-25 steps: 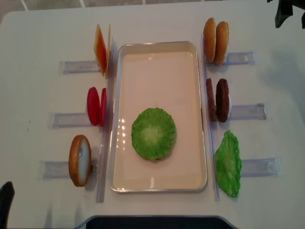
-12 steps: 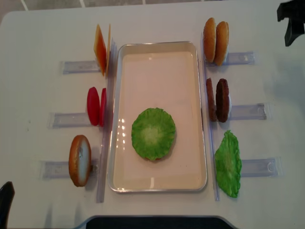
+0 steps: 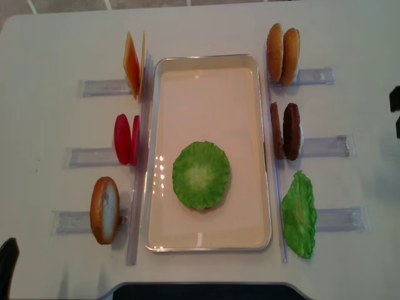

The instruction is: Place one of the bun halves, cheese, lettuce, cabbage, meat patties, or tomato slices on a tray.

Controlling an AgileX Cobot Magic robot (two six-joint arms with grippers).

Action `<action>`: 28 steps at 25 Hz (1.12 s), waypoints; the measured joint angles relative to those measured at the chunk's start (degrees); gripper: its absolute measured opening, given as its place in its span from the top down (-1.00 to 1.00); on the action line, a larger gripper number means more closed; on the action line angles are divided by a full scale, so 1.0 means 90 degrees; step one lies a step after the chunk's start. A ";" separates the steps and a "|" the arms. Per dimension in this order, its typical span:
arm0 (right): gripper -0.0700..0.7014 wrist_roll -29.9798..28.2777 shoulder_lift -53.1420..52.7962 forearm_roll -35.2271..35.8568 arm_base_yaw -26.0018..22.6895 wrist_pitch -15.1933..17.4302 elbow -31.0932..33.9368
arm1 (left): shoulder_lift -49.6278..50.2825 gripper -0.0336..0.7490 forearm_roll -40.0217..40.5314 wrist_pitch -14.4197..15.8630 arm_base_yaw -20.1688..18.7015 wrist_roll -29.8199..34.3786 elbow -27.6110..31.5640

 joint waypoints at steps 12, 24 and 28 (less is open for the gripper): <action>-0.38 0.0032 -0.3676 -0.0328 0.0000 0.0024 0.1464 | 0.0000 -0.72 0.0000 0.0000 0.0000 0.0000 0.0000; -0.38 0.0107 -0.6454 -0.0802 0.0000 0.0042 0.2765 | 0.0000 -0.72 0.0000 0.0000 0.0000 0.0000 0.0000; -0.38 0.0141 -0.7098 -0.0890 0.0000 0.0030 0.2801 | 0.0000 -0.72 0.0000 0.0000 0.0000 0.0000 0.0000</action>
